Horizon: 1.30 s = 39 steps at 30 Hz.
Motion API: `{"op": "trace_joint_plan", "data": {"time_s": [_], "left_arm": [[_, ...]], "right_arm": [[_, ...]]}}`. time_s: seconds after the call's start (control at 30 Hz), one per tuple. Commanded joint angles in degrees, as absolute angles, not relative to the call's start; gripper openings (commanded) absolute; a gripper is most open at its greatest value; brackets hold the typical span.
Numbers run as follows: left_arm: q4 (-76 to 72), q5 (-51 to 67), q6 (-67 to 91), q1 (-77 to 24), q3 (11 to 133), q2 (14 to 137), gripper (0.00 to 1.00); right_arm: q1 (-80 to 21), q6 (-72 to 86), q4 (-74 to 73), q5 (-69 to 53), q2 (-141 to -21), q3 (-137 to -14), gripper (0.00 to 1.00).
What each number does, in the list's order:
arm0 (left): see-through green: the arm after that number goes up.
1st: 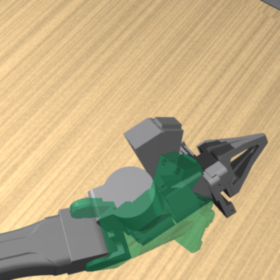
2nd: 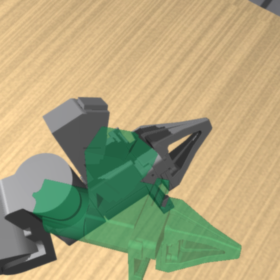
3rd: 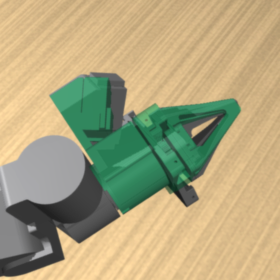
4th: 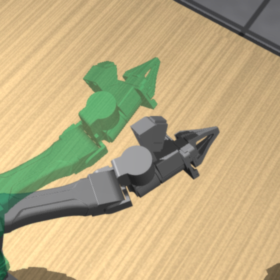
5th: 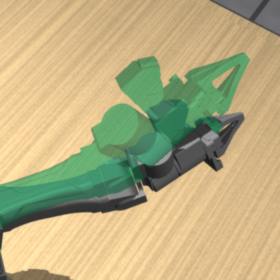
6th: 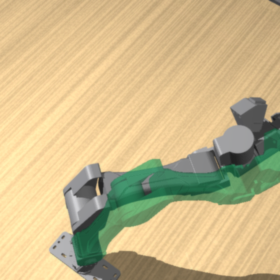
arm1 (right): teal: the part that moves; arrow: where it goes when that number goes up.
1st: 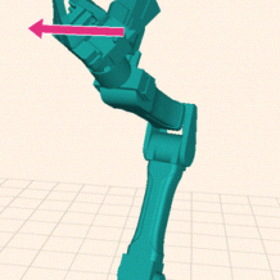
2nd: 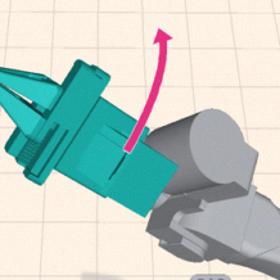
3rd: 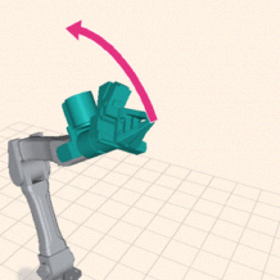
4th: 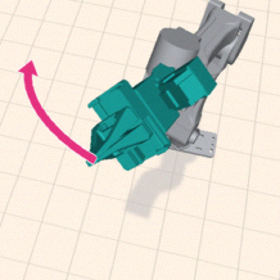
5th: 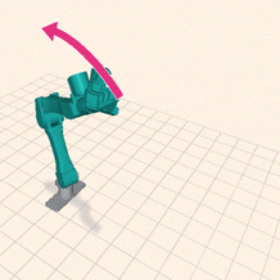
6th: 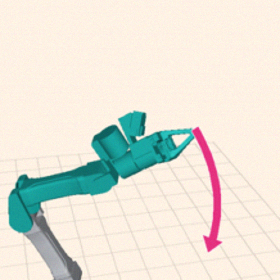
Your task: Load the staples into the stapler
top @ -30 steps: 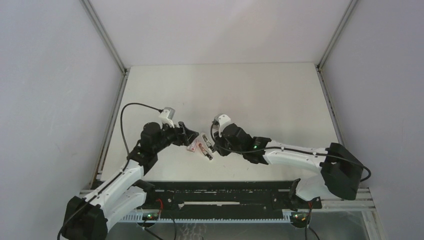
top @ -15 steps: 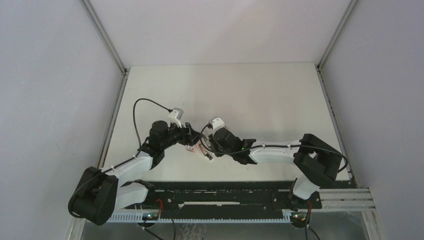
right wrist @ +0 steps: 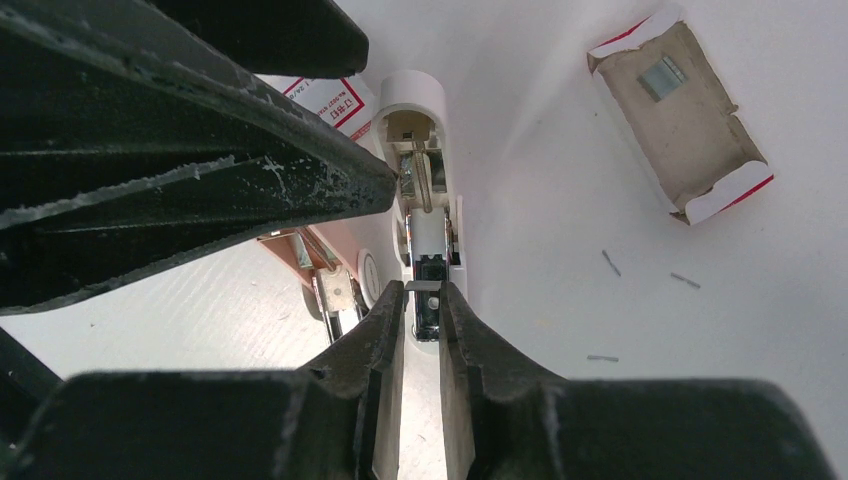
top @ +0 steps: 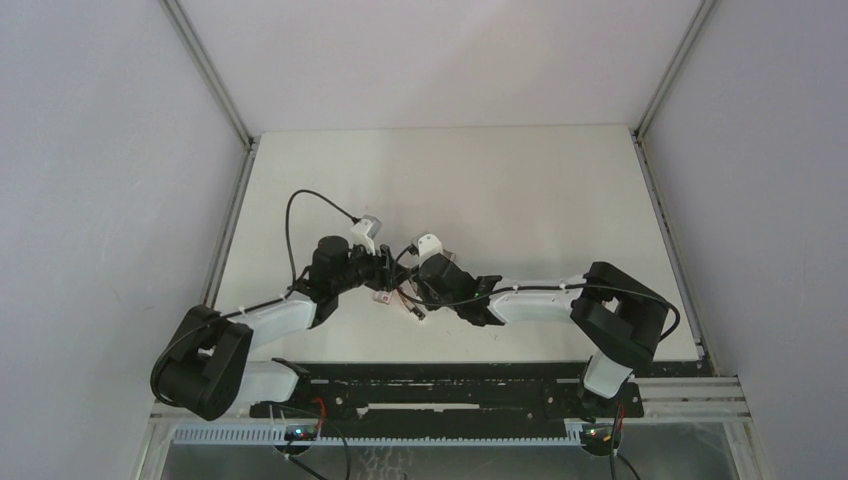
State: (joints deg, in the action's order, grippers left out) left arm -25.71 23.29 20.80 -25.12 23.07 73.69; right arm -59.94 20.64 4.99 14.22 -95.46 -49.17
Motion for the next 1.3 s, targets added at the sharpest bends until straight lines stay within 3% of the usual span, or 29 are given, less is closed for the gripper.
{"op": "trace_joint_plan", "data": {"time_s": [0.0,1.27], "left_arm": [[-27.88,24.4,18.99,-25.56,26.47,74.3,0.56],[-25.42,24.57,17.38,-26.19,28.06,76.09,0.47]], "right_arm": [[-60.38,19.57,8.06,15.53,-96.23,-51.5,0.15],[-60.04,20.13,7.14,16.19,-97.83,-52.68,0.13]]}}
